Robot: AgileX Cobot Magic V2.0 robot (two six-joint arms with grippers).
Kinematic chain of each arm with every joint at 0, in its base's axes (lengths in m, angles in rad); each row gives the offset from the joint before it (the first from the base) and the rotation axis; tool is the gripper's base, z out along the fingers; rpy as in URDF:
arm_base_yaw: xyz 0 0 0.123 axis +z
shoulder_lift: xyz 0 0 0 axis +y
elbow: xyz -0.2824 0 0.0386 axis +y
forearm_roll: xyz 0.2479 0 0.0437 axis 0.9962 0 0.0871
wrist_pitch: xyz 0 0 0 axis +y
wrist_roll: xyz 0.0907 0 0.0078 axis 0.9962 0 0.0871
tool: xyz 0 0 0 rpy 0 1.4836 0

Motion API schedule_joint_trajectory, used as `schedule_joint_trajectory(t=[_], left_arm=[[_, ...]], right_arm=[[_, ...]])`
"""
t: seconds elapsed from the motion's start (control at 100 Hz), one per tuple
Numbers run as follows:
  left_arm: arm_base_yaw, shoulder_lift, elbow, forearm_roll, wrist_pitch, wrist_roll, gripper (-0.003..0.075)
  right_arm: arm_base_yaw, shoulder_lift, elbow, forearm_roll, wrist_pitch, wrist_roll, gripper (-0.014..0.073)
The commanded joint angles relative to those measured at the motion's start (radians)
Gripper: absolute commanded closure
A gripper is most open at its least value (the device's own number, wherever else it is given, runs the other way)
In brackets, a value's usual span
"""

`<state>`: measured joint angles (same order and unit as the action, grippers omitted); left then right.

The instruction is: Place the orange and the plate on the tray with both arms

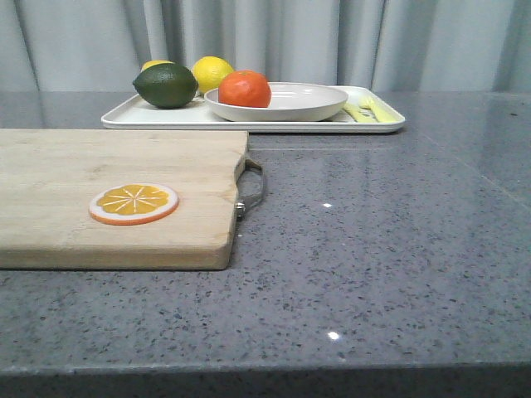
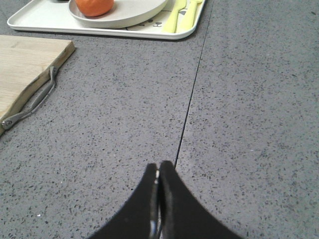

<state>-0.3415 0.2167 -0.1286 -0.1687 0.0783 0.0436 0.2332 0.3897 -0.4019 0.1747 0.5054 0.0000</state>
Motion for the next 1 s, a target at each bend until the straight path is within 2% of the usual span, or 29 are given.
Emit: schedule_joint_trajectory(t=[0.0, 0.37, 0.48, 0.99], left_arm=[[0.066, -0.033, 0.007, 0.043, -0.102, -0.001, 0.0739], [0.268, -0.210, 0.152, 0.054, -0.130, -0.005, 0.0739], [0.304, -0.251, 0.152, 0.054, -0.067, -0.022, 0.0739], [0.326, -0.253, 0.152, 0.084, -0.041, -0.086, 0.0739]], right_arm=[[-0.003, 0.004, -0.027, 0.002, -0.064, -0.009, 0.0662], [-0.003, 0.004, -0.027, 0.002, -0.064, -0.009, 0.0662], [-0.003, 0.004, -0.027, 0.002, -0.063, -0.009, 0.0662], [-0.003, 0.004, -0.027, 0.002, -0.054, -0.009, 0.0662]])
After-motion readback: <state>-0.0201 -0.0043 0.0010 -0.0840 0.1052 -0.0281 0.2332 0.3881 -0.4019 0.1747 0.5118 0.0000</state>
